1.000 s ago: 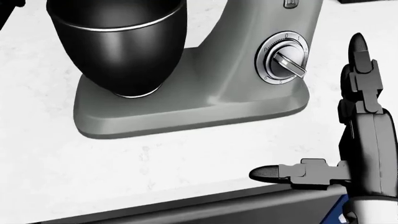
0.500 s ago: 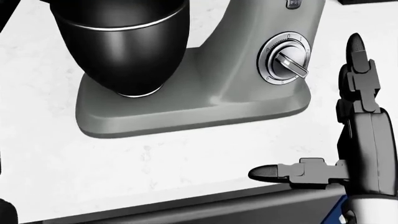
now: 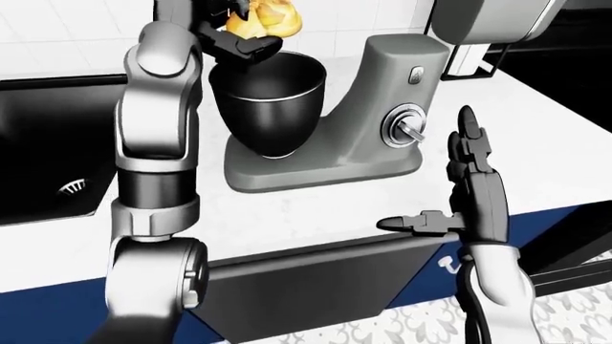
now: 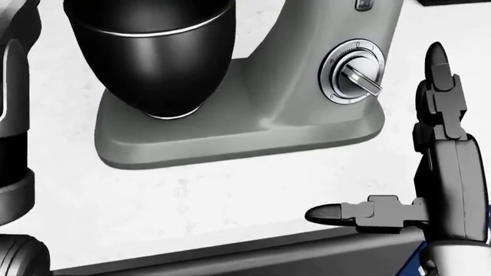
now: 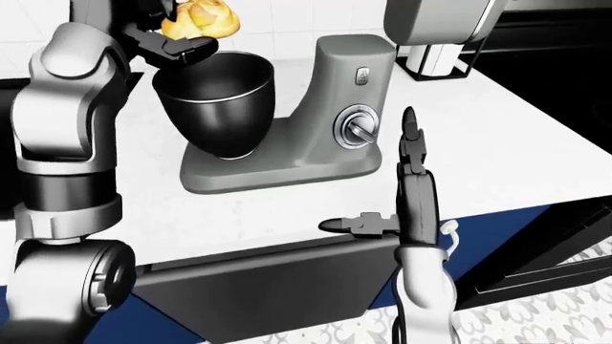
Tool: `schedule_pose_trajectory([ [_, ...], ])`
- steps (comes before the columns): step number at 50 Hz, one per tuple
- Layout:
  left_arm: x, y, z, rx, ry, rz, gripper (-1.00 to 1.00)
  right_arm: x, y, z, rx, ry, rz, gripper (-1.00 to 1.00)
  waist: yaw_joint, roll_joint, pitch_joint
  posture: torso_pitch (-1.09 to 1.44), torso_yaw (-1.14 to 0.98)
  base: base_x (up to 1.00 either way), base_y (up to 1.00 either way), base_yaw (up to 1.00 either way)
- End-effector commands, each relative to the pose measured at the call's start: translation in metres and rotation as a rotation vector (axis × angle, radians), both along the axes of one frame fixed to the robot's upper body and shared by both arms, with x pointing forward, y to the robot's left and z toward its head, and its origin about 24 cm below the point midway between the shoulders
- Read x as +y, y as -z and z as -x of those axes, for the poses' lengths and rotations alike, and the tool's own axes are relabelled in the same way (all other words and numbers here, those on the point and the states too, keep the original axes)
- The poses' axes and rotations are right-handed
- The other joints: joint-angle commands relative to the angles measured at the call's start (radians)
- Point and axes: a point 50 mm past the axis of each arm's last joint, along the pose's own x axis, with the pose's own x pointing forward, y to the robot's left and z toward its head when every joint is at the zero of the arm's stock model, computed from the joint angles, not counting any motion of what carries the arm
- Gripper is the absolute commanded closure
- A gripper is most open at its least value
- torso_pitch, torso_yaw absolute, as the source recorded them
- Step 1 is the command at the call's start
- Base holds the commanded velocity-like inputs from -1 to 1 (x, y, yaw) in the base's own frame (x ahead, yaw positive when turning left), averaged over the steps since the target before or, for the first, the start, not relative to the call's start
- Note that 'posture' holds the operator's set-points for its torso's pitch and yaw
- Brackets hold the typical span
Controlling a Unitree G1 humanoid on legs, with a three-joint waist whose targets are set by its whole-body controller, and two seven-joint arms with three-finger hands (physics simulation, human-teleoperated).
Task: Place the bread in the stand mixer bowl.
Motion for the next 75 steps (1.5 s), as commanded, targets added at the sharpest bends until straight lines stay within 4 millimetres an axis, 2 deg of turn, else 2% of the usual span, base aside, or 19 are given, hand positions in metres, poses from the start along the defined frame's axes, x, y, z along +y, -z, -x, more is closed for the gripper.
schedule_pose_trajectory([
  [1, -0.003, -0.021, 0.009, -0.099, 0.009, -0.002, 1.00, 0.002, -0.014, 0.005, -0.083, -0.004, 0.013, -1.00, 0.001, 0.000, -0.025, 0.00, 0.00, 0.00, 0.00, 0.00],
  [9, -0.014, -0.023, 0.008, -0.099, 0.036, -0.010, 1.00, 0.001, -0.015, 0.007, -0.086, 0.000, 0.011, -1.00, 0.000, -0.003, -0.025, 0.00, 0.00, 0.00, 0.00, 0.00],
  [23, -0.021, -0.020, 0.001, -0.086, 0.044, -0.019, 1.00, -0.001, -0.016, 0.006, -0.090, -0.001, 0.008, -1.00, 0.001, -0.005, -0.026, 0.00, 0.00, 0.00, 0.00, 0.00],
  [52, -0.003, -0.002, -0.008, -0.049, -0.011, -0.014, 1.00, 0.002, -0.015, 0.006, -0.088, -0.004, 0.008, -1.00, 0.000, -0.001, -0.028, 0.00, 0.00, 0.00, 0.00, 0.00],
  [72, -0.003, 0.001, -0.012, -0.043, -0.029, -0.020, 1.00, 0.000, -0.015, 0.004, -0.089, -0.006, 0.007, -1.00, 0.000, -0.001, -0.030, 0.00, 0.00, 0.00, 0.00, 0.00],
  [75, -0.002, 0.001, -0.012, -0.043, -0.033, -0.021, 0.87, 0.000, -0.015, 0.004, -0.089, -0.007, 0.007, -1.00, 0.000, -0.001, -0.030, 0.00, 0.00, 0.00, 0.00, 0.00],
])
